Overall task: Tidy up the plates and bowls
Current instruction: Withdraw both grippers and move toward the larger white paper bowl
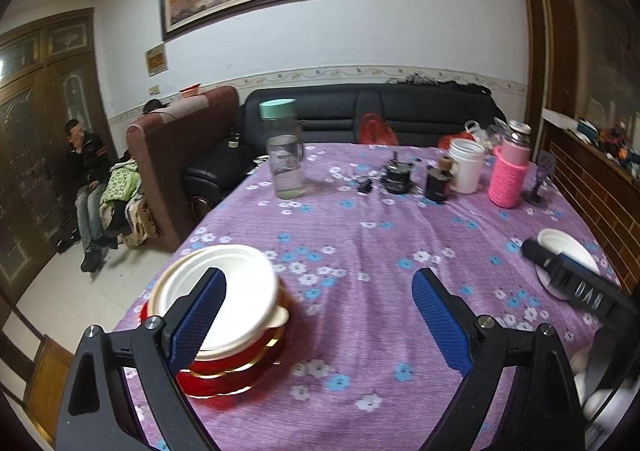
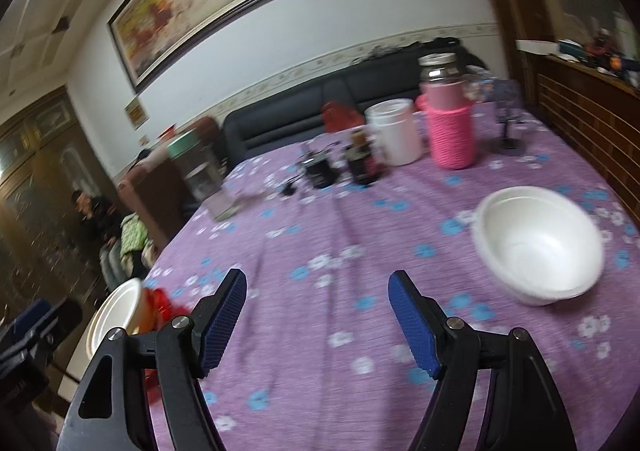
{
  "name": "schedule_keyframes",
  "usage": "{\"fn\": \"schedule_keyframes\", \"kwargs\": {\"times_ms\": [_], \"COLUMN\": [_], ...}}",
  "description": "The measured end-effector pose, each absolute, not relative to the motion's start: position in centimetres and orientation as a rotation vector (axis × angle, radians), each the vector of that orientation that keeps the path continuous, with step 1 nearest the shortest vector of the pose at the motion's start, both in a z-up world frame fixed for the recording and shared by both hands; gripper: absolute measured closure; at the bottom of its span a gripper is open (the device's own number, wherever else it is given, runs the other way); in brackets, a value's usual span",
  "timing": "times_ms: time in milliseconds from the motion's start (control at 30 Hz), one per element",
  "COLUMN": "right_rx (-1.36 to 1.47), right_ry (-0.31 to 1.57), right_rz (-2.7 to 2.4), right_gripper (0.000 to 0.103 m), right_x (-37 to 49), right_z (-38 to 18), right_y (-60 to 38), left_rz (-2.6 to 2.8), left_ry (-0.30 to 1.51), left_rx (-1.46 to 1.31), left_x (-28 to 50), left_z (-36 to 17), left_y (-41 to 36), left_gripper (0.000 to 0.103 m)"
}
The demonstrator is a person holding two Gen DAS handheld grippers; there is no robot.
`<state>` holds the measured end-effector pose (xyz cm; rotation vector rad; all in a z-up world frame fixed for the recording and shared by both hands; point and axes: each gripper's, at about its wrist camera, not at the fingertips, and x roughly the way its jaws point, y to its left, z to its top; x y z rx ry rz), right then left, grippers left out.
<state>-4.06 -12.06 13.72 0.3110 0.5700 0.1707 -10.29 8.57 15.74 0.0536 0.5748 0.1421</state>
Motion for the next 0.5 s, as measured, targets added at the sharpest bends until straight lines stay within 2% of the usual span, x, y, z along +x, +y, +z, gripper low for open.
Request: {"fn": "schedule_keyframes", "kwargs": {"times_ms": [500], "right_rx": [0.434], "right_ry": [0.499], "right_rz": [-0.048], "right_gripper": [0.021], "right_x": [-3.1], "right_z": [13.5], "right_y": [-25.7], "left_rz": [0.037], "left_ry": [0.644], "left_rx": [0.155], "left_x": [-7.2], "left_z": [14.0], "left_y": [0.8], "left_gripper": [0.009]}}
